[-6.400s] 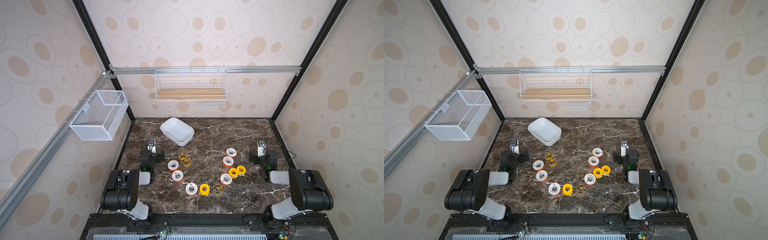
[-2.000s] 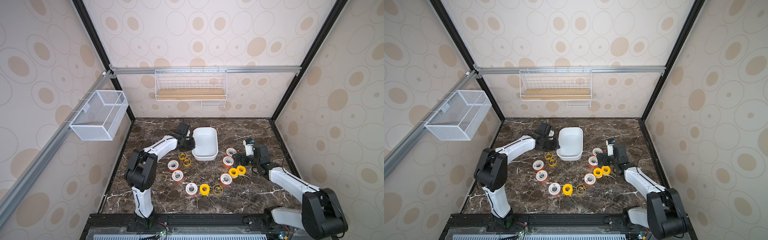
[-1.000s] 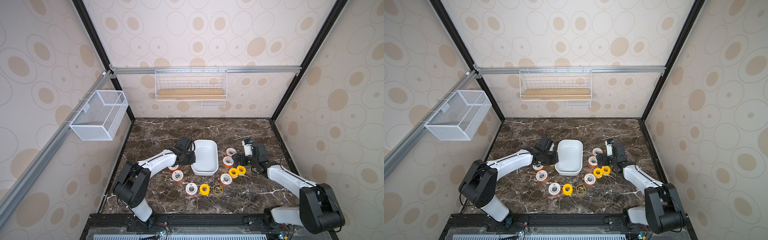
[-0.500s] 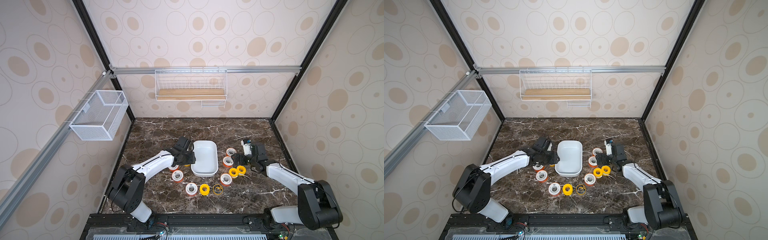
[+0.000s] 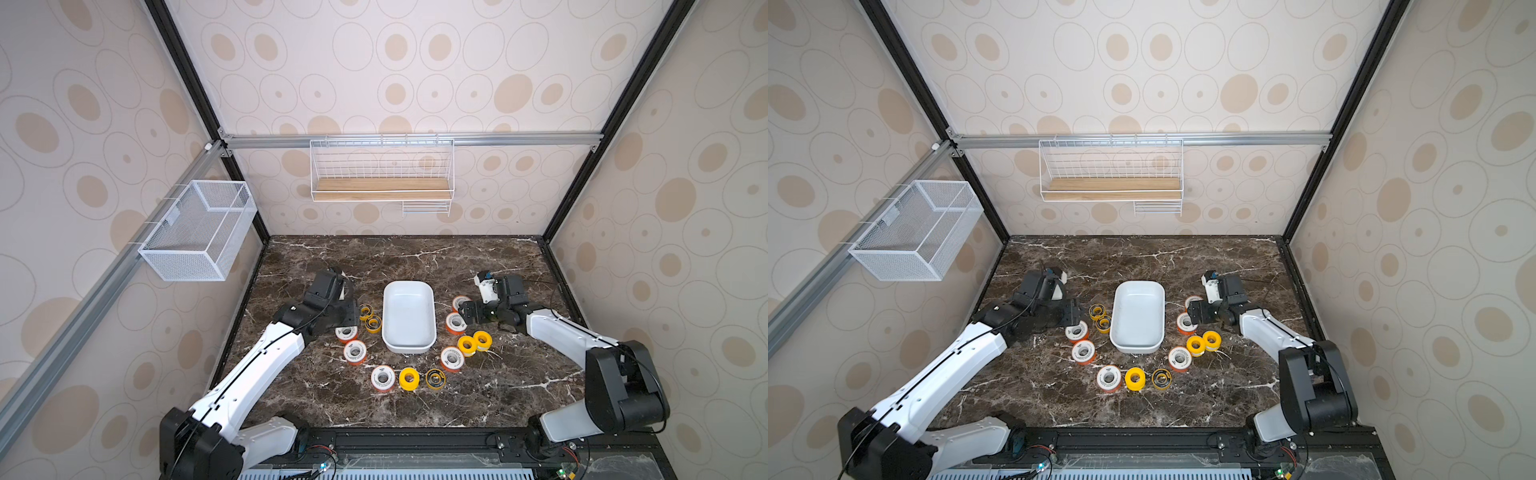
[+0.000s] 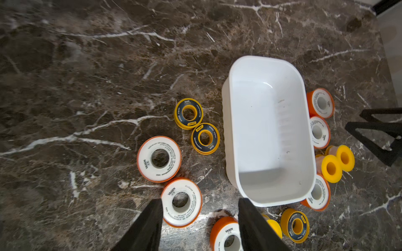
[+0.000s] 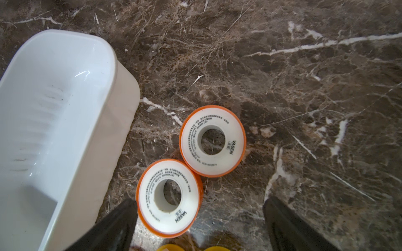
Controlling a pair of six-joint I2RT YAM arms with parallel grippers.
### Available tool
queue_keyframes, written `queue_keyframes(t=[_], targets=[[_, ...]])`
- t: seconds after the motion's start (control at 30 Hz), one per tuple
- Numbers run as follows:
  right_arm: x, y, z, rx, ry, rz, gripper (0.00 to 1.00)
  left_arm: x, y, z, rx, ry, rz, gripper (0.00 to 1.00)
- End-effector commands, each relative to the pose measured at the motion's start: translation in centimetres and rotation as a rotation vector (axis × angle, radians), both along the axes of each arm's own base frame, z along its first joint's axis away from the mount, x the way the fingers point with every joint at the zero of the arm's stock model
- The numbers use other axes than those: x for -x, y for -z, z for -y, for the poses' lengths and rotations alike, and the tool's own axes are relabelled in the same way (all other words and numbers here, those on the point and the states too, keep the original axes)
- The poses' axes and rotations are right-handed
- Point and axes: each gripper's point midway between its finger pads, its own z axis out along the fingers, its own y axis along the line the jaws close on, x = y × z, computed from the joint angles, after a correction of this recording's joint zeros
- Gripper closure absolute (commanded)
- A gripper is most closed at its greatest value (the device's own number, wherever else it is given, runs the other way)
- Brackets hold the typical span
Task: Put the sealing tape into the storage box
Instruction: Pick up the sealing tape at the center of the board.
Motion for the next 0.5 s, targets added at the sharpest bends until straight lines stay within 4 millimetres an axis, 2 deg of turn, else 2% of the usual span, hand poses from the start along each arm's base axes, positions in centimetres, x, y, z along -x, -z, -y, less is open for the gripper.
queue_keyframes(t=[0.0,0.13,0.23,0.4,0.47], targets=[[0.5,1.0,-0.6,0.03,-0.05,-0.091,0.08,1.6,-0.2,-2.6,-0.137,0.018,0.018,0.4],[0.3,1.5,-1.7,0.042,-0.081,-0.158,0.18,1.9,-1.2,-4.6,-0.189,-0.029,0.095,0.39],[0.3,2.0,-2.2,0.092,-0.1,-0.189,0.21,2.2,-1.6,-4.8,-0.184,-0.032,0.113,0.36],[0.0,2.8,-2.9,0.169,-0.141,-0.236,0.3,3.1,-0.9,-5.5,-0.196,-0.045,0.097,0.34],[-0.2,3.0,-2.9,0.204,-0.143,-0.247,0.31,3.0,-1.1,-5.7,-0.206,-0.051,0.106,0.34]])
